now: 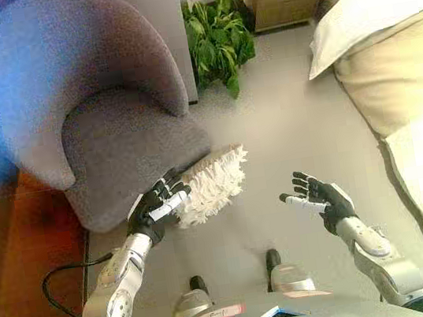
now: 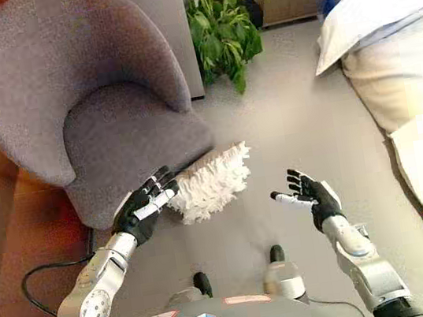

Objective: Pick up the pillow and put it on the sofa.

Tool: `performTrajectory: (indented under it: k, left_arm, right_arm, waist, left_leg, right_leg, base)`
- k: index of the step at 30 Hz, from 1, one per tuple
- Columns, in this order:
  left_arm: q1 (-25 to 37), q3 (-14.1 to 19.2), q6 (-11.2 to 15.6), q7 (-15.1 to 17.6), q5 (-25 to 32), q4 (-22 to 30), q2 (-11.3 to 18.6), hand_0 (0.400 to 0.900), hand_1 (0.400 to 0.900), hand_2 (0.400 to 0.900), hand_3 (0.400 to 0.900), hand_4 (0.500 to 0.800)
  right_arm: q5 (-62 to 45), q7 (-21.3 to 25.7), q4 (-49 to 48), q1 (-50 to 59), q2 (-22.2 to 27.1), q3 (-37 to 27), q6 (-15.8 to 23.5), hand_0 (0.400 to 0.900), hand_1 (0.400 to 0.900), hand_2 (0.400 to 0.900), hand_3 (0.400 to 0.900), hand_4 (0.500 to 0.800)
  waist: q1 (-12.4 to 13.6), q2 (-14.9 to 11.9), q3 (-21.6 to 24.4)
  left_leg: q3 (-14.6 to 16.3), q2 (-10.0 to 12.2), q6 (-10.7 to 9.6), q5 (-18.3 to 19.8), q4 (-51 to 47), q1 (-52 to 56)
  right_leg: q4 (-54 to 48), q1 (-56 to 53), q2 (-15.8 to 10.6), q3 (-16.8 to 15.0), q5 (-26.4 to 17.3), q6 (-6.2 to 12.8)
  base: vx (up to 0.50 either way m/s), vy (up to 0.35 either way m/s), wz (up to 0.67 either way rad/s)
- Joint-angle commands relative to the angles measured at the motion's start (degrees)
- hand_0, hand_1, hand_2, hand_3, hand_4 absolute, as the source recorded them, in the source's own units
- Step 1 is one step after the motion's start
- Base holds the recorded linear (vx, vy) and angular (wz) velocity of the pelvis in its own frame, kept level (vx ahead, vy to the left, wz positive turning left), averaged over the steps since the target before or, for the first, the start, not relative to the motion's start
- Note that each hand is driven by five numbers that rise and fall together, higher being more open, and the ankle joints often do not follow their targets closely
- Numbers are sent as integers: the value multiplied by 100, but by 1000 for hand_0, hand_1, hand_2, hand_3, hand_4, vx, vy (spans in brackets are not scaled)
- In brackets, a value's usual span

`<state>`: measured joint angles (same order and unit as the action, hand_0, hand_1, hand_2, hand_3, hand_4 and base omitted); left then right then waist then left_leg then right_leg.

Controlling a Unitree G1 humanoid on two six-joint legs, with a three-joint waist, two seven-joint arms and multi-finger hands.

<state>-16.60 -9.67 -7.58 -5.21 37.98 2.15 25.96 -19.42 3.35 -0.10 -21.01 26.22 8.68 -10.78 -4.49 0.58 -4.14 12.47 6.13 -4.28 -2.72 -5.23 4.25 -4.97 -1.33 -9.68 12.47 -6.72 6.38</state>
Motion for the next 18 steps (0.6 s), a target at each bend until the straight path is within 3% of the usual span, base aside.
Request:
performTrajectory:
  k: [1,9,18]
  left_arm:
    - [372,504,335,-262,115,136,146,900,900,900,900,800]
    - [521,386,491,-296,23,87,150,900,900,900,900,800]
    - [338,510,353,-170,41,199,172,900,900,900,900,800]
  right_arm:
    - [99,55,-585,273,-15,-184,412,900,900,900,900,800]
    - [64,122,-509,358,-20,-108,476,900,900,900,900,800]
    - [92,79,-584,239,-6,-193,479,900,900,900,900,800]
  waist:
    - [59,-193,90]
    - [39,-201,29]
    - [41,-195,26]
  left_leg:
    - [403,167,52,101,36,213]
    - [415,181,57,97,61,186]
    - [426,184,65,104,70,196]
  right_leg:
    - [-3,-188,63,-23,152,170]
    - [-3,-157,70,-59,139,161]
    - [-3,-158,80,-75,151,155]
  base:
    - [0,0,0]
    - [0,0,0]
    - [0,-3,0]
